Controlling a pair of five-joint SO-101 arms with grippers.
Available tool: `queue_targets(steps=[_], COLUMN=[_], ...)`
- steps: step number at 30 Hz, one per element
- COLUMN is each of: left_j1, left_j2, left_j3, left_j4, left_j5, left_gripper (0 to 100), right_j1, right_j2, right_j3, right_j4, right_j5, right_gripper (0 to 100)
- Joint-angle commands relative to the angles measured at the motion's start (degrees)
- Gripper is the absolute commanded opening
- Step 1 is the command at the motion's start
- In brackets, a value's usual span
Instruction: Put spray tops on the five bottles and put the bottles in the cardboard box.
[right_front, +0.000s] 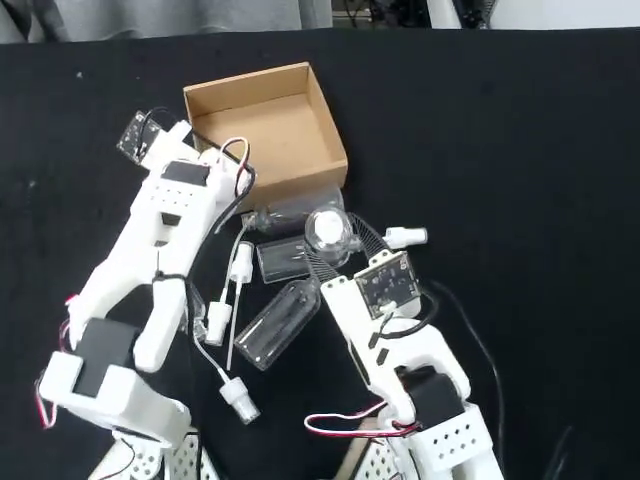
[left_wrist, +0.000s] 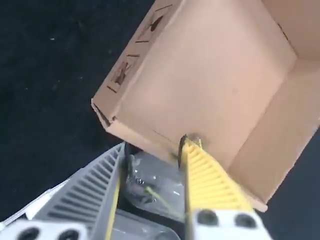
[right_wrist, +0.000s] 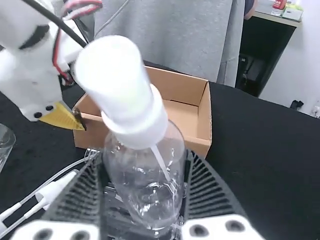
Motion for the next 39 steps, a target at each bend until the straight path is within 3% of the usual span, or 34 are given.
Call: queue_targets(steps=[1,4,15,27,39], left_j1=[-0.57,-0.48,-0.57,-0.04,0.13], left_j2=[1.23,1.58,1.14,1.05,1.05], left_j3=[-3.38,-3.3,-2.77,-13.49,-18.51], left_j4=[0.09,0.18,0.97,18.73,25.23], left_j5=[0.18,0.0,0.26,0.26,0.18], left_gripper=[10,2,6,6,6], right_j1=[1.93,1.93,2.02,2.11,2.11], right_j2=[-3.12,-3.12,-3.12,-3.21,-3.21], right_j3=[-0.57,-0.57,-0.66,-0.75,-0.84], right_j4=[-0.26,-0.26,-0.26,-0.44,-0.7], right_j5=[0.0,0.0,0.0,0.0,0.0], right_gripper=[1.1,1.1,1.1,1.1,1.1])
